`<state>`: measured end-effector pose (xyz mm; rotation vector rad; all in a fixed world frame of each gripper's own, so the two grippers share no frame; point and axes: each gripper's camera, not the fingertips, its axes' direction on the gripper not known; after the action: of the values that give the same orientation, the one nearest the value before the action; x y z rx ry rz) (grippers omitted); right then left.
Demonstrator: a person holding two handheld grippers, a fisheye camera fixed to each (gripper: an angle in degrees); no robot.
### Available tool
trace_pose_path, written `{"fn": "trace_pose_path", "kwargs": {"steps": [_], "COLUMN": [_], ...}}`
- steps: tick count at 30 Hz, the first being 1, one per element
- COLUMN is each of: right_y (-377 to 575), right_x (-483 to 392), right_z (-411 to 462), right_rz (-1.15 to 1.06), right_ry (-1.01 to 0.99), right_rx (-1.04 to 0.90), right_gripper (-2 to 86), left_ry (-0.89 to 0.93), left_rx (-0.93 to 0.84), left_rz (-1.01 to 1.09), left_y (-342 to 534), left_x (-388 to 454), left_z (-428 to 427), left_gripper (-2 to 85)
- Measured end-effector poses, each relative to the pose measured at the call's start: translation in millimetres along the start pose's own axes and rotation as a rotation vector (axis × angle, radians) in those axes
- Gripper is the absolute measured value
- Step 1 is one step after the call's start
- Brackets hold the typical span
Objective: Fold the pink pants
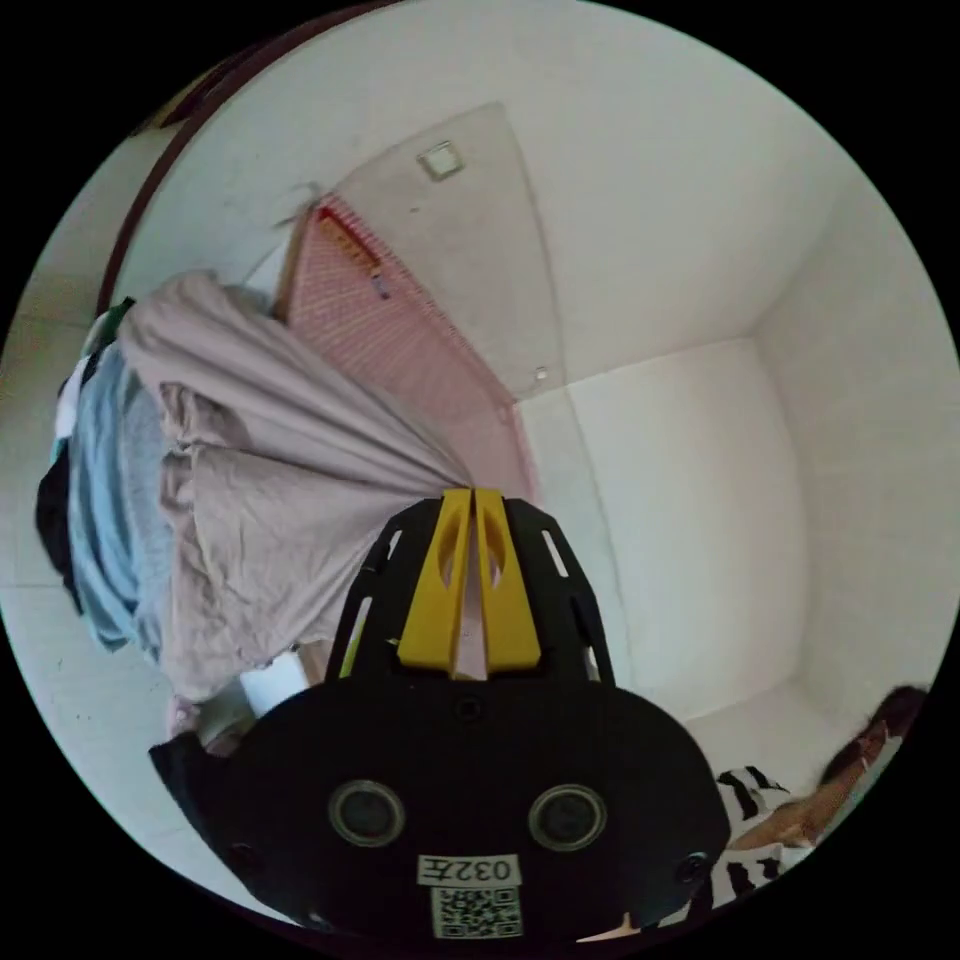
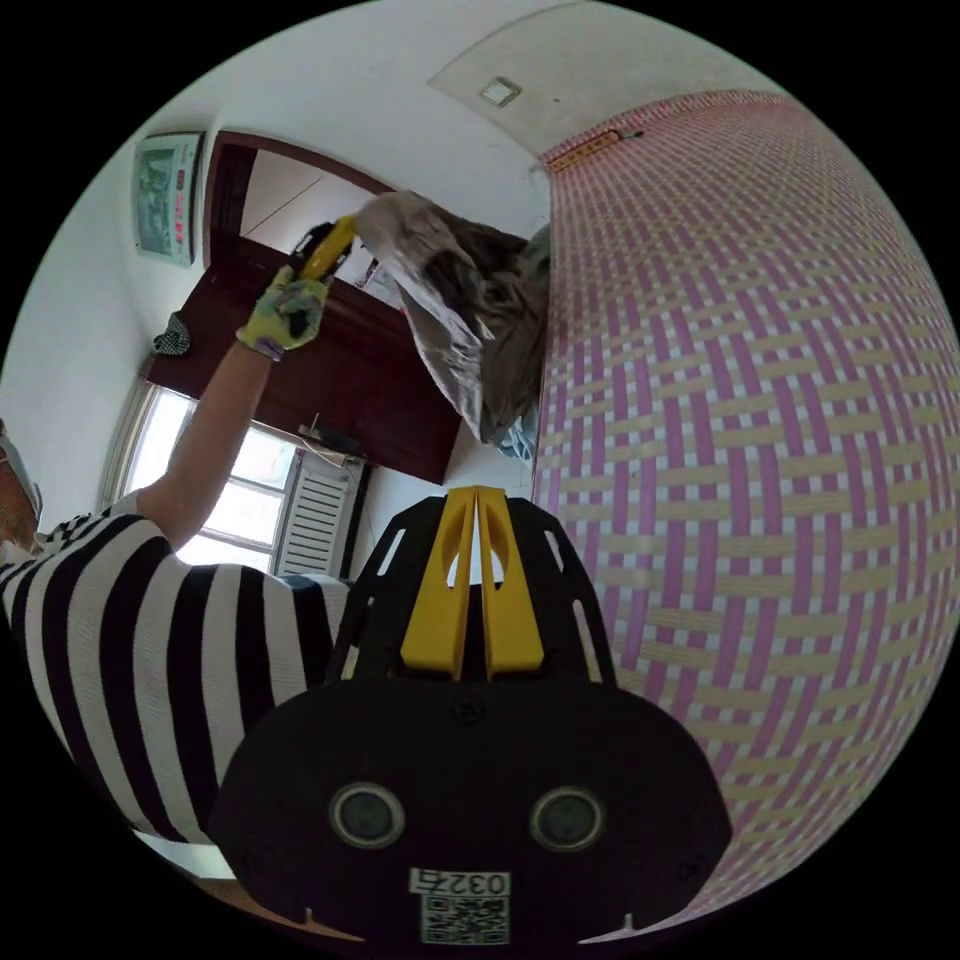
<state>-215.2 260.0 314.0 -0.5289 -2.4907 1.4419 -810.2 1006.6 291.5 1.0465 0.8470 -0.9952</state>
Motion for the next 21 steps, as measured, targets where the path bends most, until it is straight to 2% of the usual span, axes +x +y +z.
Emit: {"fn": "trace_pose_path", "kwargs": {"steps": [1, 5, 7, 10, 13, 17, 20, 21], "right_y": [1, 10, 16, 23, 34, 54, 74, 83], "right_x": [4, 17, 29, 43, 52, 59, 71, 77], "right_z": [-7, -29, -43, -65, -96, -145, -187, -203], "right_rz": [-0.007, -0.008, 0.022, 0.067, 0.111, 0.163, 0.249, 0.297], "right_ry": [-0.008, -0.012, -0.002, 0.000, 0.010, 0.060, 0.138, 0.160], "right_rx": [0.019, 0.087, 0.131, 0.193, 0.289, 0.428, 0.529, 0.561], "right_gripper": [-1.0, -1.0, -1.0, -1.0, -1.0, -1.0, -1.0, -1.0], "left_ry": [0.089, 0.261, 0.518, 0.791, 0.908, 1.028, 0.929, 0.825], "left_rx": [-0.002, -0.050, -0.122, -0.217, -0.284, -0.316, -0.258, -0.248], "left_rz": [0.048, 0.155, 0.207, 0.247, 0.322, 0.400, 0.376, 0.342], "left_y": [6, 41, 72, 113, 158, 203, 225, 231], "left_x": [31, 127, 183, 253, 316, 347, 319, 297], "left_z": [2, 24, 49, 80, 100, 123, 141, 152], "left_gripper": [-0.9, -0.9, -1.0, -1.0, -1.0, -1.0, -1.0, -1.0]}}
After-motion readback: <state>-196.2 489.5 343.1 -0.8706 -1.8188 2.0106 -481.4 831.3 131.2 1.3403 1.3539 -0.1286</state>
